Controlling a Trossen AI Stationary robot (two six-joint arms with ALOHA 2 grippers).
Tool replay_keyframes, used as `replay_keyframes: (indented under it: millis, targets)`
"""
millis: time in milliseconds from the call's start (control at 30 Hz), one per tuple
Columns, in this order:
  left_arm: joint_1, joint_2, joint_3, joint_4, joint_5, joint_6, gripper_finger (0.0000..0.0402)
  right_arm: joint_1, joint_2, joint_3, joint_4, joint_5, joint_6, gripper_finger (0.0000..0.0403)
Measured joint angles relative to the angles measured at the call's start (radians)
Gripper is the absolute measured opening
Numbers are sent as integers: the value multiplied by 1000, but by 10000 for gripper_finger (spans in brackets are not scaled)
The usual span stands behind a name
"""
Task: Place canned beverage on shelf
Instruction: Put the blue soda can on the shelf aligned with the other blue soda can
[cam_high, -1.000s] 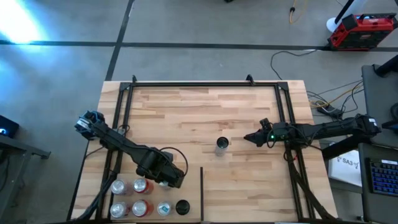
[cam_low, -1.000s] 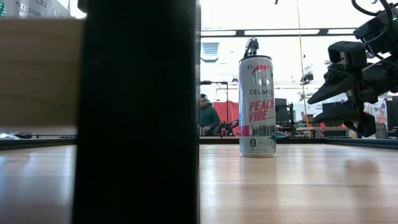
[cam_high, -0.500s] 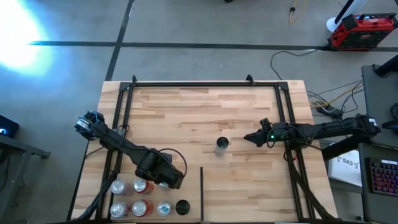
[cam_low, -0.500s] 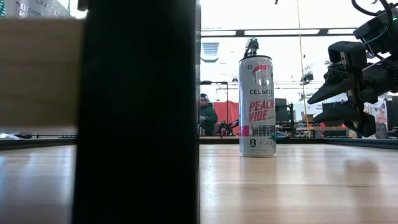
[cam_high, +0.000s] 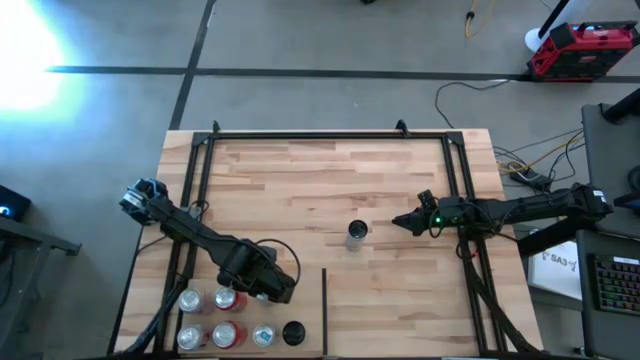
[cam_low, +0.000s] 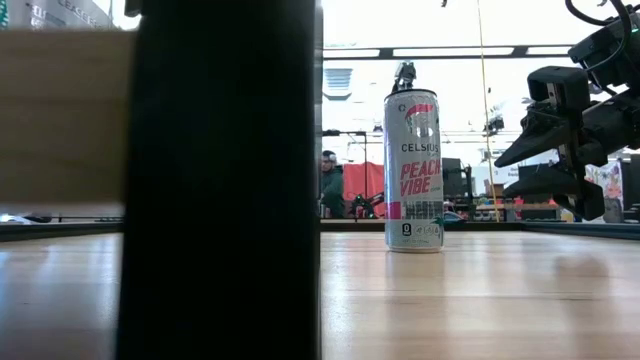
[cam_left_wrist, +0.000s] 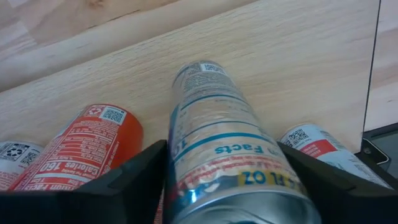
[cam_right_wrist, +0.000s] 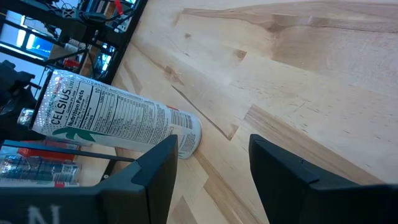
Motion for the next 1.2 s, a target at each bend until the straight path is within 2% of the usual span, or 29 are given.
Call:
replay_keyframes:
  millis: [133, 300, 500, 800, 1200]
  targets:
    - [-8, 0, 0, 7, 0, -12, 221, 0, 0, 0, 0, 0, 0, 183]
    - [-16, 0, 0, 17, 1, -26, 220, 0, 0, 0, 0, 0, 0, 183]
    - [-22, 0, 0, 25, 8, -31, 248, 0, 0, 0, 0, 0, 0, 183]
    - [-36, 0, 0, 33, 10, -36, 235, 0, 0, 0, 0, 0, 0, 183]
    - [-35, 0, 3, 40, 9, -21, 272, 0, 0, 0, 0, 0, 0, 183]
